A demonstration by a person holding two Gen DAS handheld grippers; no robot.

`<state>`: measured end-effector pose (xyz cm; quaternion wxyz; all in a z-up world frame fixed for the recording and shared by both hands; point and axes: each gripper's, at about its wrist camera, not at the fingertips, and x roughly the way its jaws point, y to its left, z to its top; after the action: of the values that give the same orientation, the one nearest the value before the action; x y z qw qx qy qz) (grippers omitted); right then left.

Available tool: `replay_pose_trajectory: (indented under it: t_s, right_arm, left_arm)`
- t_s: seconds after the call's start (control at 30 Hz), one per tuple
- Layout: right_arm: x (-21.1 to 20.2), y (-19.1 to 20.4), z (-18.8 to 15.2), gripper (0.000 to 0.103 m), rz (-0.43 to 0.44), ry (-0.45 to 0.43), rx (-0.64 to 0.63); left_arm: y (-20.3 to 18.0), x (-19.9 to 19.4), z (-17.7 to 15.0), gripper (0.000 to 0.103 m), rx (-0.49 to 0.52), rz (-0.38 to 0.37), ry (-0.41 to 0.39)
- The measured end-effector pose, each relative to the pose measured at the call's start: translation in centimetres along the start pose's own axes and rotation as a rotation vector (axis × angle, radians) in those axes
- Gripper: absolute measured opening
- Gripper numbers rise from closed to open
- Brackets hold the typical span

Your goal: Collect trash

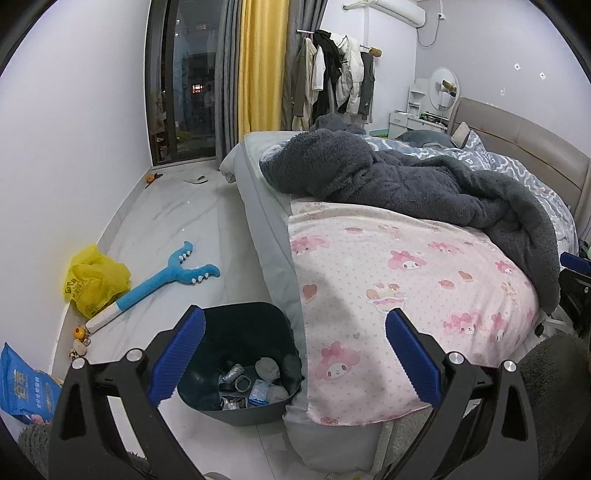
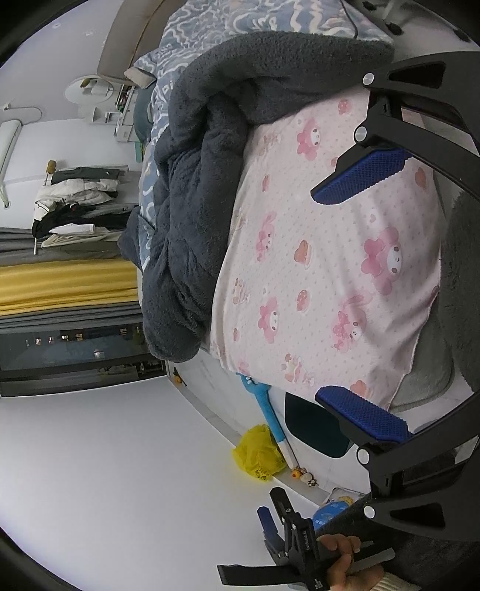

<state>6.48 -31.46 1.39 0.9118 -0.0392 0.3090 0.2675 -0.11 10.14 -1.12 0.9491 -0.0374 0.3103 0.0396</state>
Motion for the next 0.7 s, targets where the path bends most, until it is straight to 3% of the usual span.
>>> replay_pose_trajectory:
  t_s: [0.7]
  right_arm:
    - [-0.07,0.27,0.03,0.100,0.000,0.000,-0.005]
  left_arm:
    - [-0.02,0.18,-0.22,0.100,0.001,-0.001,0.003]
